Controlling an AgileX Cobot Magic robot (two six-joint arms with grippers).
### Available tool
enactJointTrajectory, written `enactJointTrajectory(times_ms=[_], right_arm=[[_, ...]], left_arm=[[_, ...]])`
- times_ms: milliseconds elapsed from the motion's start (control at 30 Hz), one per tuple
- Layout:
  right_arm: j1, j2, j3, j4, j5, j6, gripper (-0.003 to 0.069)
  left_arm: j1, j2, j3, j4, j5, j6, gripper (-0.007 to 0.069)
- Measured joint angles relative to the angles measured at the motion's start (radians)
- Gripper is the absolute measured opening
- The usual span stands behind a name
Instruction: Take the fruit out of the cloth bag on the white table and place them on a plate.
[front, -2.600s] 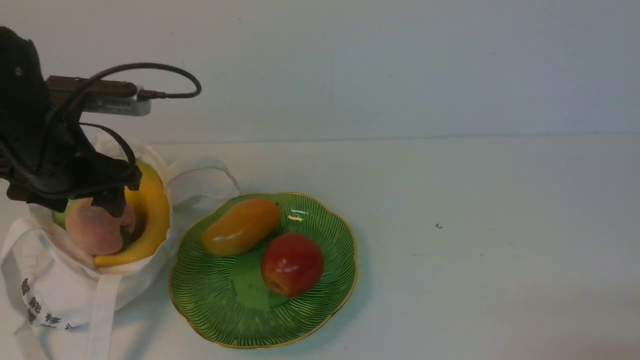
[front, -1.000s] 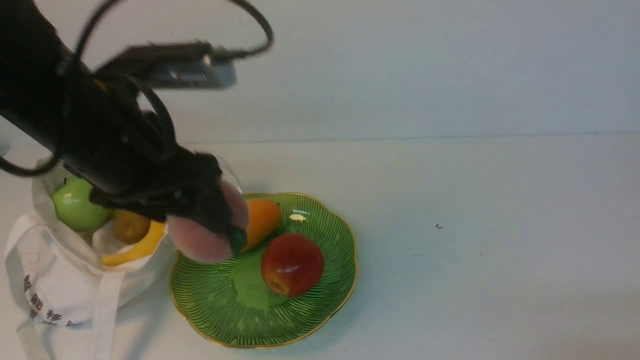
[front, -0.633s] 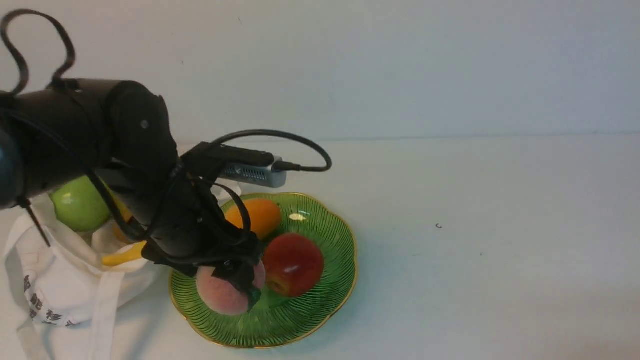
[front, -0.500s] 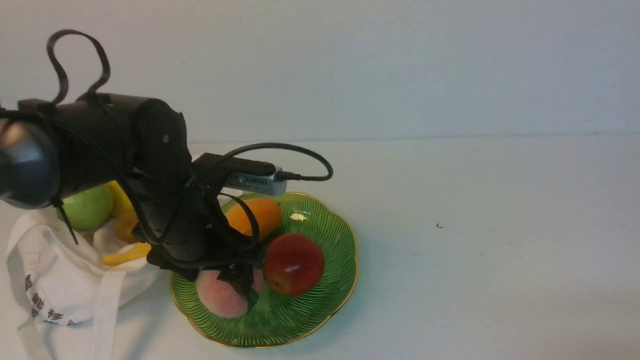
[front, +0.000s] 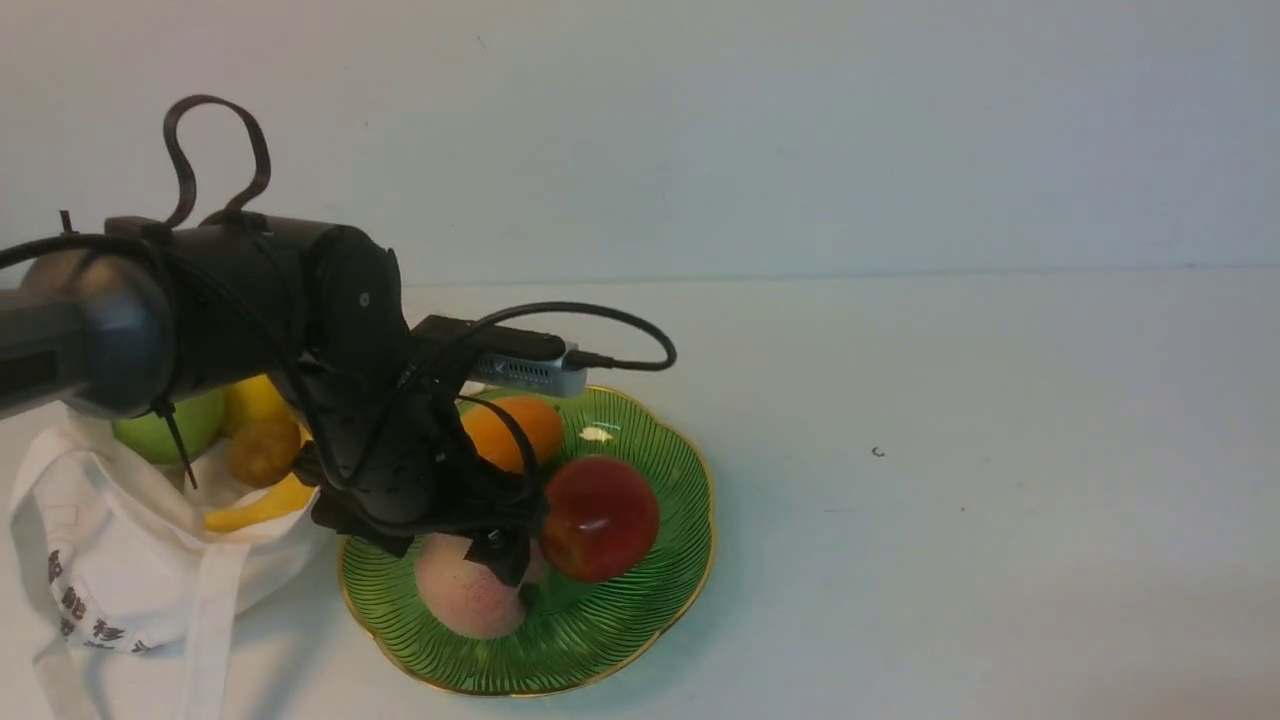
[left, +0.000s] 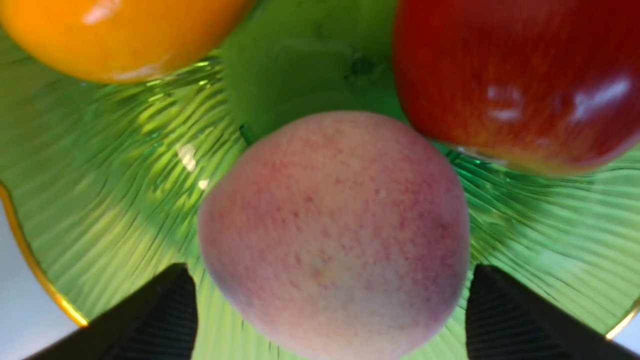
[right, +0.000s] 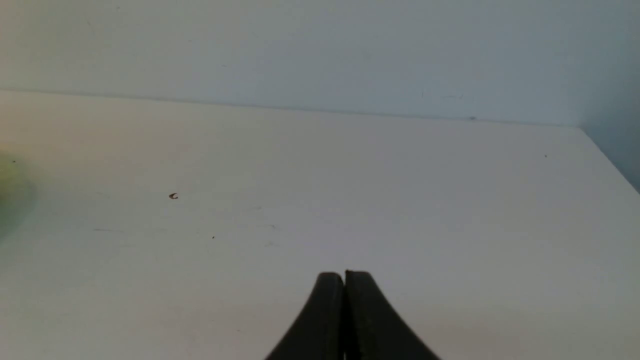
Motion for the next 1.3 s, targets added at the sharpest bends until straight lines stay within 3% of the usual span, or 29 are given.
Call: enactJointTrajectory(times_ms=[200,300,367,467,533,567,667,1000,1300], right_arm=[[0.000,0.000,0.000,0.000,0.000,0.000,-0.0015],[0.000,0.000,0.000,0.000,0.000,0.000,-0.0015],[0.000,0.000,0.000,0.000,0.000,0.000,-0.0015],[0.000,0.000,0.000,0.000,0.000,0.000,-0.0015],[0.000,0.000,0.000,0.000,0.000,0.000,-0.0015],[0.000,0.000,0.000,0.000,0.001,0.000,-0.0015],[0.000,0.000,0.000,0.000,0.001,0.000,-0.0015],[0.000,0.000,0.000,0.000,0.001,0.002,-0.0015],[0.000,0.000,0.000,0.000,0.001,0.002,-0.0015]], left_arm=[[0.000,0.000,-0.101,0.009,0.097,0.006,0.0682],[0.000,0.000,-0.208,0.029,0.199,0.006,0.0613],[0.000,0.000,-0.272,0.053,0.269,0.006,0.0521],[0.000,-0.007,-0.361,0.113,0.318,0.012,0.0292],[0.000,-0.023,-0.371,0.134,0.318,0.014,0.0214],[0.000,-0.052,-0.375,0.143,0.322,0.017,0.0100],[0.000,-0.160,-0.351,0.126,0.338,0.017,0.0011],[0.000,-0.667,0.019,0.099,0.325,0.006,-0.0008],[0.000,-1.365,0.591,0.087,-0.294,-0.047,-0.0008]])
